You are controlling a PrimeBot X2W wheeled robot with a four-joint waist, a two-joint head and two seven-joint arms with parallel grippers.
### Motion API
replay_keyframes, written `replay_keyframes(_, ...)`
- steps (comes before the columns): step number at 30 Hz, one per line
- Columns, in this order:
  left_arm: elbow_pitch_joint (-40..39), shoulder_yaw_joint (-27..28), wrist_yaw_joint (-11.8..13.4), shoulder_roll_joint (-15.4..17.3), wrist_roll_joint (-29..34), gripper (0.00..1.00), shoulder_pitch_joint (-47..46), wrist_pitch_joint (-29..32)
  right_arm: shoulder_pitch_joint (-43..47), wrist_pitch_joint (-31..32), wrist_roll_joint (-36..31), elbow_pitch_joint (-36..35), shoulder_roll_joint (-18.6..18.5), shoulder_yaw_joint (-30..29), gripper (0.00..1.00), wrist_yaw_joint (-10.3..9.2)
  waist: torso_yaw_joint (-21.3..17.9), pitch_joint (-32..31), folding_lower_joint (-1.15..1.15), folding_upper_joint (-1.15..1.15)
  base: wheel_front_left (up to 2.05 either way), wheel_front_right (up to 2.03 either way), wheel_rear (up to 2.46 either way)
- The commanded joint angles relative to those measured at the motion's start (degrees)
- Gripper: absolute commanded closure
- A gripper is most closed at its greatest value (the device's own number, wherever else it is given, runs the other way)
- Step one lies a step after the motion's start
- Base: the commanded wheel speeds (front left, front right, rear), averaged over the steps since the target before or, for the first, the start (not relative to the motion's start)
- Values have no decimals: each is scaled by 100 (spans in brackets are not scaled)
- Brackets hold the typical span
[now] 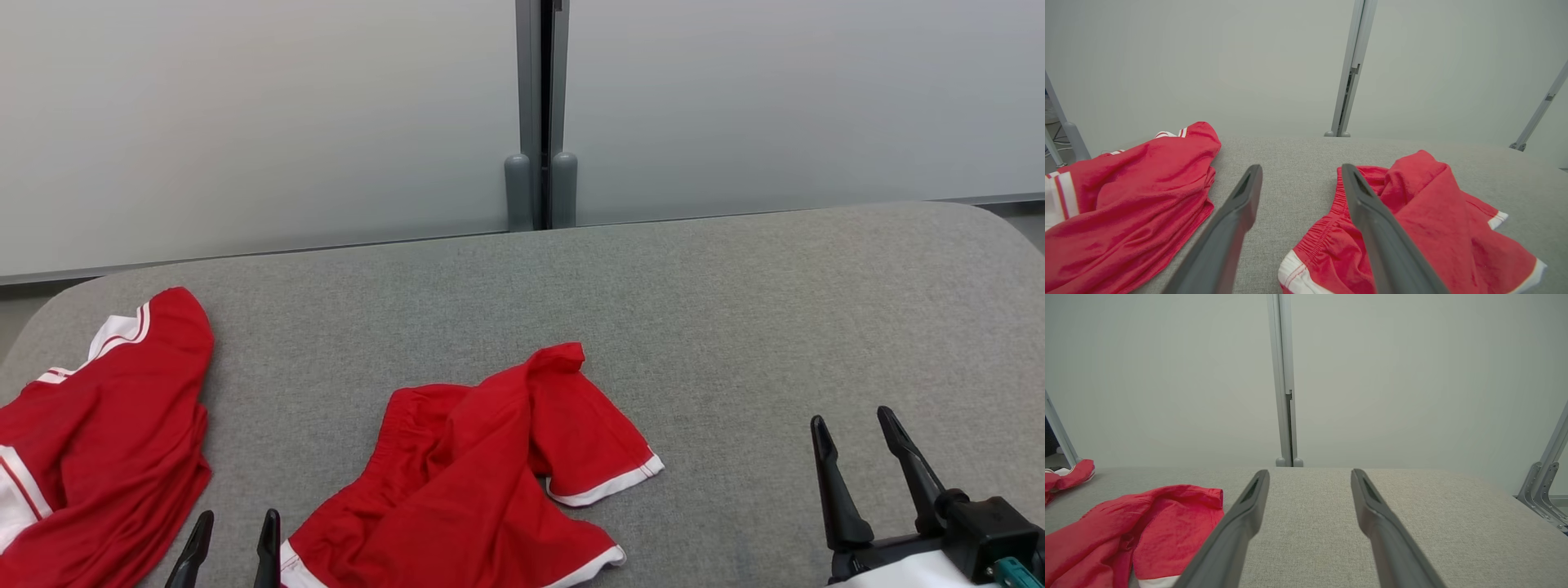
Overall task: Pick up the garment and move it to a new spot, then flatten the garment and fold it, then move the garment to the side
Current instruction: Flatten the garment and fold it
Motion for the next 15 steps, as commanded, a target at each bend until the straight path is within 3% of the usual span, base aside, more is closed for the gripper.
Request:
replay_keyframes(1,-20,14,-6,20,21,0,0,0,-21,-30,11,0,-18,8,0,3,8,-6,0,0,0,0,0)
replay_keyframes(6,193,-149,-5,103,-4,0,35,0,-106,-29,124,40,-170,550,0,3,31,-23,0,0,0,0,0)
replay_keyframes(11,728,-437,-5,363,124,0,-140,195,-390,-2,553,376,-1032,1817,0,1,61,-63,0,0,0,0,0)
replay_keyframes(13,731,-470,-5,401,22,0,-218,531,-549,297,793,430,-1490,2409,0,1,80,-78,0,0,0,0,0)
replay_keyframes(15,706,-532,-5,434,-5,0,-202,734,-613,479,927,434,-1701,2687,0,1,88,-79,0,0,0,0,0)
